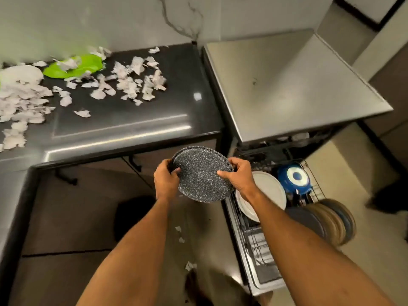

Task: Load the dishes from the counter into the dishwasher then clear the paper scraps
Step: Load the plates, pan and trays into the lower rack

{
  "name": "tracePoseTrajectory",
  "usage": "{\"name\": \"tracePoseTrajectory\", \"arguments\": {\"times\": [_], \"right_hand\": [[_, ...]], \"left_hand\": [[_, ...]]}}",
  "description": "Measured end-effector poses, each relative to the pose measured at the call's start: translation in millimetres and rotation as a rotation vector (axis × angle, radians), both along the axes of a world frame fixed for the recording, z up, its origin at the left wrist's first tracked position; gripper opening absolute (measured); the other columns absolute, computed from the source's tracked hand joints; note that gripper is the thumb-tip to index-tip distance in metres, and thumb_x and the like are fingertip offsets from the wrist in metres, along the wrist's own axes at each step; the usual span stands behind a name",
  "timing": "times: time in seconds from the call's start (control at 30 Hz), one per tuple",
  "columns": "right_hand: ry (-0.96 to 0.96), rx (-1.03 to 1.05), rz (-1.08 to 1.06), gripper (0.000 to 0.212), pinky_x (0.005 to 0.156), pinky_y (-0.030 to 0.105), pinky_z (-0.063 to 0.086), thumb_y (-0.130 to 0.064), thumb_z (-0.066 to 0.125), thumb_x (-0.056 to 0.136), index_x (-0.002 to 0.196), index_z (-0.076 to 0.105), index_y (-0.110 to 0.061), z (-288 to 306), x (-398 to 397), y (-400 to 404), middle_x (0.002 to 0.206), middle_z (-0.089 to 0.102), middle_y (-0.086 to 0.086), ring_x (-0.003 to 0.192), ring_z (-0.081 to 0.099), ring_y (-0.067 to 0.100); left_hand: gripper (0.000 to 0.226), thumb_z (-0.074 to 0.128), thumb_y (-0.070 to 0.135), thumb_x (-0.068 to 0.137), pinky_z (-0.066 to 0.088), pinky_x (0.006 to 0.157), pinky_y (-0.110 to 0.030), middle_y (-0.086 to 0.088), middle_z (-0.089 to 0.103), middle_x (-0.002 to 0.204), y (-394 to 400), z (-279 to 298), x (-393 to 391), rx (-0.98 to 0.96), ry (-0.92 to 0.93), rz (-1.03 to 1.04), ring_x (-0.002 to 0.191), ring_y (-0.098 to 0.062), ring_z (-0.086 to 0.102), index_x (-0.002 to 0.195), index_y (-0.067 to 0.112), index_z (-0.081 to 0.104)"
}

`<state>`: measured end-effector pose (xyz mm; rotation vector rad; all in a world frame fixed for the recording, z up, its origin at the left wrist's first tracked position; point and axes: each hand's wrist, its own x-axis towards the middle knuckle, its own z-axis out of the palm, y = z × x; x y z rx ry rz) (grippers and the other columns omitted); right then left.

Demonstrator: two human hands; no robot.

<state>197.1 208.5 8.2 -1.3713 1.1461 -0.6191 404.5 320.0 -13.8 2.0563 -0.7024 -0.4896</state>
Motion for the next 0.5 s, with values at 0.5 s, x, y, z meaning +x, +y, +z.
{"name": "tracePoseTrajectory", "arguments": {"times": [0.5], "right_hand": [[0.127, 0.157, -0.351, 0.019, 0.078, 0.041, 0.061, 0.004, 0.080, 0.076, 0.087, 0.073, -0.010, -181.4, -276.4, -4.1, 0.084, 0.076, 0.004, 0.084, 0.072, 0.019]], "left_hand": [[0.039, 0.070, -0.002, 0.086, 0.049, 0.095, -0.032, -0.014, 0.072, 0.112, -115.0, -159.5, -260.5, 0.238, -0.022, -0.427, 0.109, -0.028, 0.066, 0.123, 0.006, 0.066]]}}
